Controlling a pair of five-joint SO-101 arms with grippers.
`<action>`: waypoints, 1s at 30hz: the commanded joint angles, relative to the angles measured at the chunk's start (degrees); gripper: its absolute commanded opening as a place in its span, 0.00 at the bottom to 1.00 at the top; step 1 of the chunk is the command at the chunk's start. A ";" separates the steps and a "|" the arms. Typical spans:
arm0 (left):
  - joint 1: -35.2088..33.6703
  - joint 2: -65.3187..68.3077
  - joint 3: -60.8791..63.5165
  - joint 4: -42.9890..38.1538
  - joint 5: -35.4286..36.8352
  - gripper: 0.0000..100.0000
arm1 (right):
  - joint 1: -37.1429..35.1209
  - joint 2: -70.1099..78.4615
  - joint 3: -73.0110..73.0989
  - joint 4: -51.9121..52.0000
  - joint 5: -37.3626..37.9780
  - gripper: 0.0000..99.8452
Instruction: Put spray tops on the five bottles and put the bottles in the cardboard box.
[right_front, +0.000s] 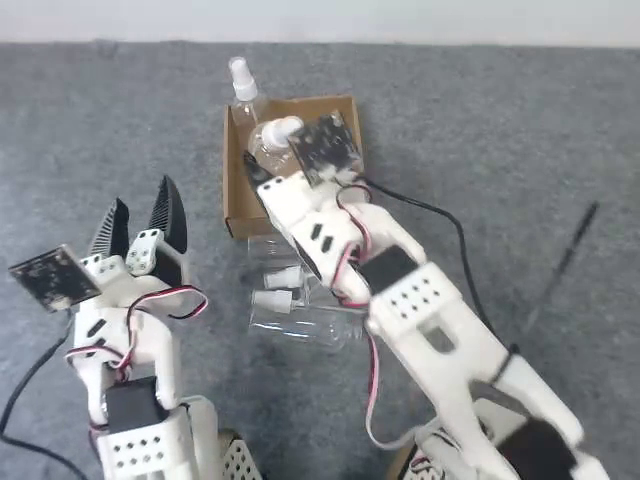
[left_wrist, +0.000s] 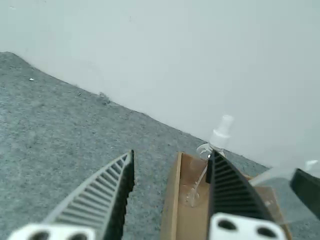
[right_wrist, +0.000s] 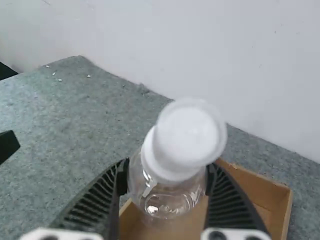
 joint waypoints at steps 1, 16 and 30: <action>-0.35 -1.05 -0.66 -1.58 0.79 0.22 | 0.75 3.30 -8.00 -1.54 0.79 0.10; -4.48 -1.05 0.40 -4.48 0.88 0.22 | 2.86 29.85 -27.25 -1.36 0.79 0.10; -4.48 -1.05 0.48 -4.66 0.88 0.22 | 3.38 41.89 -35.78 -1.45 0.70 0.10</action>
